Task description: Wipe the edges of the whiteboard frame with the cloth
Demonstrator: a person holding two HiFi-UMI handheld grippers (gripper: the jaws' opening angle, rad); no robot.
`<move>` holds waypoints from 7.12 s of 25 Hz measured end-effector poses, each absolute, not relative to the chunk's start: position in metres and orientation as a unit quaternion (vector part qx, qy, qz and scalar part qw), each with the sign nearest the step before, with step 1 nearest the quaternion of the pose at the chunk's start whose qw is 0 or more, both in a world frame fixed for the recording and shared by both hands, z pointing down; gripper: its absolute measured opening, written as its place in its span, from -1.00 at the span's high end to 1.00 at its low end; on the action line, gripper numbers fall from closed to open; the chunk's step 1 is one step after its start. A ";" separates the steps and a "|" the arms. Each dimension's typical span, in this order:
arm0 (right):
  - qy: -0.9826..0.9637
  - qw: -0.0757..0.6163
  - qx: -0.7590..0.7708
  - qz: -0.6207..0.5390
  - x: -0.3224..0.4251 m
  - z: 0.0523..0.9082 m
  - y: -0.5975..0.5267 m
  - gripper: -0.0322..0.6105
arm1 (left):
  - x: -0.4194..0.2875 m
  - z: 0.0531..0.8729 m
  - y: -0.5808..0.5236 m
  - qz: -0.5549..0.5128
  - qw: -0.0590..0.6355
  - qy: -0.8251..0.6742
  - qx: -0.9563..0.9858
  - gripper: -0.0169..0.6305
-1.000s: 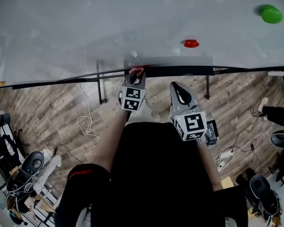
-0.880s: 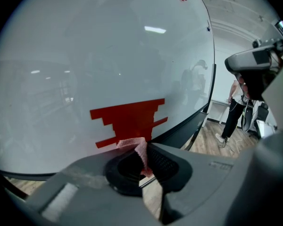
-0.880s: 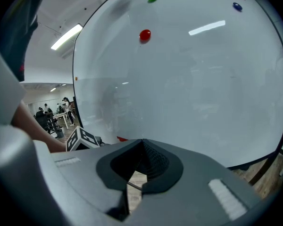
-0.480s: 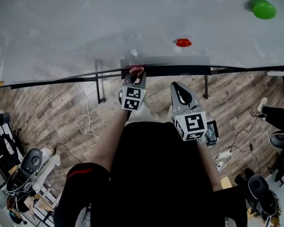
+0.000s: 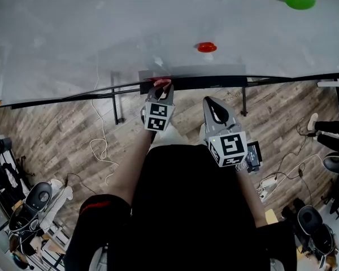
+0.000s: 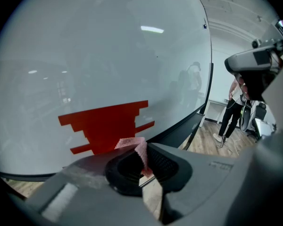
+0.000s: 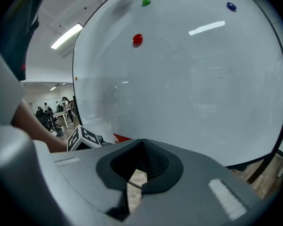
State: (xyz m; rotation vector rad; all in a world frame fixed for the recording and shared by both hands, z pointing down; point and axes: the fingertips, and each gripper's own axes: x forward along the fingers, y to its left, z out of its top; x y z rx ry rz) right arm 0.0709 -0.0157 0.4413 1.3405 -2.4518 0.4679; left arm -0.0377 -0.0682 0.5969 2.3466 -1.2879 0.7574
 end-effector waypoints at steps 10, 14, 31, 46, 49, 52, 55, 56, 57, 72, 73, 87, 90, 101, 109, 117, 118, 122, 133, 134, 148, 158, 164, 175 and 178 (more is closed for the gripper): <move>-0.858 0.165 0.461 0.156 0.083 0.442 -0.020 0.89 | -0.023 0.596 -0.070 0.261 0.179 -0.457 0.831 0.90; -0.859 0.168 0.458 0.154 0.089 0.443 -0.022 0.89 | -0.018 0.597 -0.071 0.259 0.180 -0.460 0.830 0.90; -0.864 0.167 0.450 0.153 0.110 0.441 -0.034 0.89 | -0.004 0.594 -0.074 0.261 0.181 -0.468 0.825 0.90; -0.866 0.170 0.444 0.157 0.132 0.441 -0.039 0.89 | 0.013 0.595 -0.076 0.269 0.183 -0.471 0.820 0.90; -0.866 0.169 0.443 0.159 0.139 0.440 -0.040 0.89 | 0.020 0.595 -0.077 0.268 0.184 -0.474 0.818 0.90; -0.867 0.170 0.440 0.158 0.144 0.439 -0.039 0.89 | 0.023 0.593 -0.077 0.269 0.184 -0.475 0.817 0.90; -0.868 0.172 0.439 0.158 0.150 0.440 -0.040 0.89 | 0.027 0.595 -0.078 0.271 0.184 -0.477 0.815 0.90; -0.868 0.172 0.438 0.158 0.152 0.441 -0.041 0.89 | 0.028 0.595 -0.079 0.271 0.185 -0.478 0.815 0.90; -0.869 0.172 0.437 0.157 0.153 0.441 -0.041 0.89 | 0.029 0.596 -0.079 0.271 0.185 -0.479 0.814 0.90; -0.883 0.178 0.406 0.157 0.176 0.446 -0.042 0.89 | 0.061 0.598 -0.083 0.274 0.181 -0.491 0.807 0.90; -0.883 0.178 0.404 0.158 0.177 0.446 -0.041 0.89 | 0.062 0.598 -0.083 0.274 0.180 -0.492 0.806 0.90; -0.895 0.180 0.377 0.157 0.191 0.448 -0.041 0.89 | 0.078 0.604 -0.085 0.271 0.181 -0.507 0.798 0.90; -0.897 0.180 0.371 0.156 0.198 0.449 -0.041 0.89 | 0.085 0.602 -0.087 0.271 0.178 -0.510 0.797 0.90; -0.904 0.184 0.355 0.153 0.219 0.448 -0.032 0.89 | 0.097 0.597 -0.084 0.273 0.177 -0.525 0.786 0.90; -0.895 0.178 0.378 0.159 0.216 0.447 -0.033 0.89 | 0.111 0.604 -0.086 0.268 0.183 -0.508 0.798 0.90; -0.881 0.169 0.412 0.161 0.203 0.442 -0.026 0.89 | 0.116 0.604 -0.083 0.269 0.201 -0.484 0.808 0.90; -0.880 0.169 0.414 0.161 0.199 0.442 -0.024 0.89 | 0.117 0.603 -0.083 0.268 0.200 -0.482 0.810 0.90; -0.878 0.166 0.421 0.155 0.183 0.440 -0.014 0.89 | 0.114 0.600 -0.082 0.260 0.201 -0.479 0.814 0.90; -0.880 0.176 0.416 0.147 0.193 0.439 -0.007 0.89 | 0.120 0.602 -0.080 0.264 0.208 -0.474 0.814 0.90; -0.880 0.178 0.415 0.148 0.199 0.438 -0.007 0.89 | 0.120 0.602 -0.080 0.264 0.209 -0.479 0.811 0.90; -0.883 0.182 0.403 0.155 0.260 0.432 -0.022 0.89 | 0.128 0.590 -0.086 0.258 0.226 -0.534 0.773 0.90; -0.888 0.190 0.387 0.162 0.283 0.440 -0.031 0.89 | 0.142 0.591 -0.093 0.255 0.226 -0.552 0.761 0.90; -0.891 0.192 0.378 0.162 0.294 0.445 -0.038 0.89 | 0.151 0.593 -0.095 0.255 0.230 -0.558 0.755 0.90; -0.898 0.195 0.359 0.161 0.313 0.449 -0.047 0.89 | 0.180 0.594 -0.100 0.253 0.232 -0.560 0.754 0.90; -0.899 0.195 0.358 0.162 0.322 0.450 -0.051 0.89 | 0.187 0.595 -0.103 0.254 0.233 -0.562 0.752 0.90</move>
